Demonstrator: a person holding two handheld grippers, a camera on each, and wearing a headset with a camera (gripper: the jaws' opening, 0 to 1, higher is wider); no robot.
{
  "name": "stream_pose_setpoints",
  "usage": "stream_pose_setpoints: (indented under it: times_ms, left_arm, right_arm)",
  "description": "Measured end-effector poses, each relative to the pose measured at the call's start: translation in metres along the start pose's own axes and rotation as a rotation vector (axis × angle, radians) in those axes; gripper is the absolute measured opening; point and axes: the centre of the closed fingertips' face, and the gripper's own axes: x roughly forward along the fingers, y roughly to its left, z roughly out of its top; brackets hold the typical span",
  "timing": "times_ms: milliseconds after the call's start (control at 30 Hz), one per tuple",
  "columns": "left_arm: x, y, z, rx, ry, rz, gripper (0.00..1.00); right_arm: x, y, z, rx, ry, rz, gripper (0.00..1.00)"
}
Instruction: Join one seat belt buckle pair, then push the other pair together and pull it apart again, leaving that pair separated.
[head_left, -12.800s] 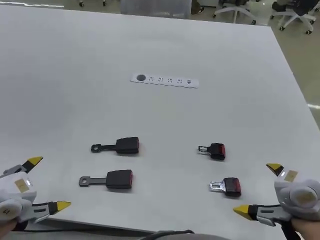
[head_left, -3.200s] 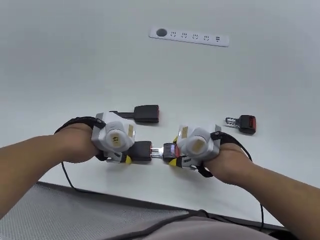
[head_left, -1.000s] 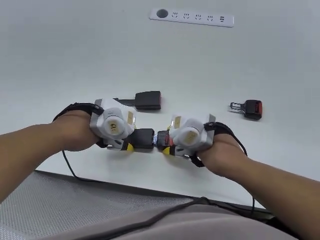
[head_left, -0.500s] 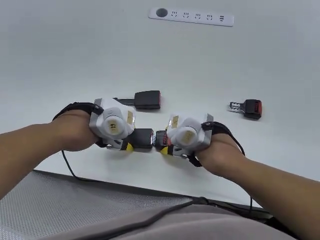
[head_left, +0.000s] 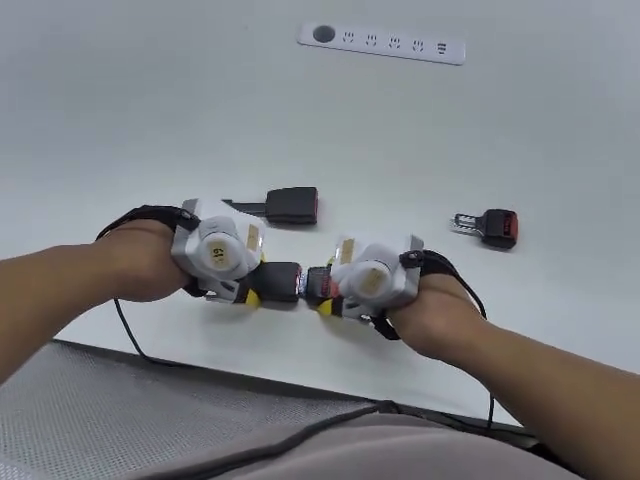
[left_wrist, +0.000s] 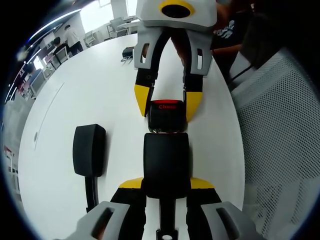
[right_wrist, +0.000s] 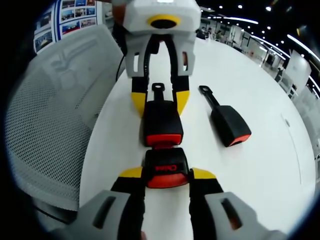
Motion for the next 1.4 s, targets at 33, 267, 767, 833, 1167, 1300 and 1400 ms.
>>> stream_pose_setpoints:
  times_ms: [33, 267, 767, 833, 1167, 1300, 1400]
  left_arm:
    - [0.0001, 0.0001, -0.0002, 0.001, -0.001, -0.001, 0.30]
    - [0.0003, 0.0008, 0.0001, -0.010, -0.022, 0.002, 0.30]
    - [0.0014, 0.0022, -0.0017, -0.009, -0.021, 0.000, 0.30]
    - [0.0014, 0.0023, -0.0018, -0.009, -0.021, -0.001, 0.30]
    - [0.0019, 0.0024, -0.0019, -0.009, -0.018, -0.003, 0.30]
    - [0.0020, 0.0023, -0.0018, -0.008, -0.017, -0.002, 0.30]
    - [0.0020, 0.0022, -0.0017, -0.008, -0.016, 0.000, 0.30]
  right_arm:
    - [-0.0002, 0.0000, -0.0002, -0.003, 0.001, 0.002, 0.32]
    - [-0.0021, -0.0006, -0.0009, 0.002, -0.008, 0.011, 0.32]
    - [-0.0040, -0.0007, -0.0009, 0.008, -0.014, 0.026, 0.32]
    - [-0.0042, -0.0005, -0.0010, 0.010, -0.016, 0.028, 0.32]
    - [-0.0047, -0.0005, -0.0008, 0.011, -0.030, 0.046, 0.32]
    - [-0.0048, -0.0009, -0.0007, 0.008, -0.034, 0.050, 0.32]
    - [-0.0047, -0.0010, -0.0003, 0.010, -0.035, 0.050, 0.32]
